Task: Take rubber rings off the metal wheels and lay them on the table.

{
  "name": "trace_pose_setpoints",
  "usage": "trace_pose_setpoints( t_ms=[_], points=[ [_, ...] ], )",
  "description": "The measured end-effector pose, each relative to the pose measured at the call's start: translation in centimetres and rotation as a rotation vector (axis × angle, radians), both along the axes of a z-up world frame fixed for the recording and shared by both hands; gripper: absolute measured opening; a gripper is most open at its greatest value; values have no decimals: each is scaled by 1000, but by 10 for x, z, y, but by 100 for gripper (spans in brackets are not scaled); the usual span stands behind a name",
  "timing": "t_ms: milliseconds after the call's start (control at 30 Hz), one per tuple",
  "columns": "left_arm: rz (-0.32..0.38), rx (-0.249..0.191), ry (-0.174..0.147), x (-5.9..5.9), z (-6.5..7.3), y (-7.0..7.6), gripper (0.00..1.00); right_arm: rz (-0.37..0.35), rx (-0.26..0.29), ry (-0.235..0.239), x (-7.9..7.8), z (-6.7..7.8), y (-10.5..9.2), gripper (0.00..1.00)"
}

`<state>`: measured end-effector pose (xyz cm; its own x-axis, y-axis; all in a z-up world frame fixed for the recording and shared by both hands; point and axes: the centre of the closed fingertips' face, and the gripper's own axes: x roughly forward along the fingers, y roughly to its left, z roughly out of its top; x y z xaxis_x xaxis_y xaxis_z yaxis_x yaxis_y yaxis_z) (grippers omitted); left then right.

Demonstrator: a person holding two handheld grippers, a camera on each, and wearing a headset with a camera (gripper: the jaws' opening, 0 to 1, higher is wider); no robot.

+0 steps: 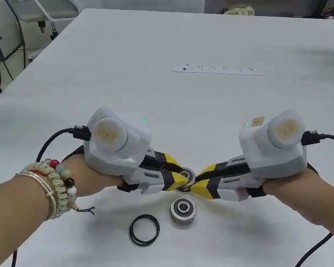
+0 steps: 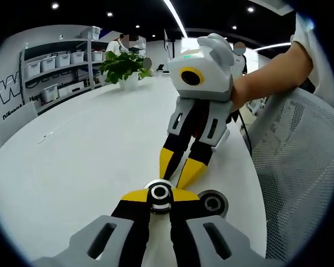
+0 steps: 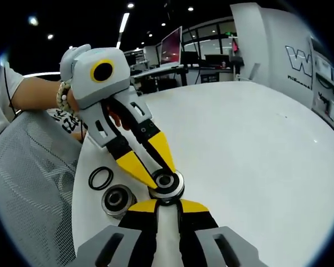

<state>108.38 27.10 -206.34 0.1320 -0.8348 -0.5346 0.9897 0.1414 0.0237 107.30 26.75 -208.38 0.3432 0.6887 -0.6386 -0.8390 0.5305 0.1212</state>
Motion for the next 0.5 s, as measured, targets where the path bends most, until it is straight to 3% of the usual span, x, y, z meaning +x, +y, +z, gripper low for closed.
trace_pose_setpoints(
  t_ms=[100, 233, 500],
  points=[
    [-7, 1, -1, 0, 0, 0, 7, 3, -15, -22, 2, 0, -3, 0],
    [-24, 1, -8, -1, 1, 1, 7, -3, -11, -9, 2, 0, -2, 0],
    [-57, 2, -16, -2, 1, 2, 7, -53, 17, 59, 2, 1, -2, 0]
  ],
)
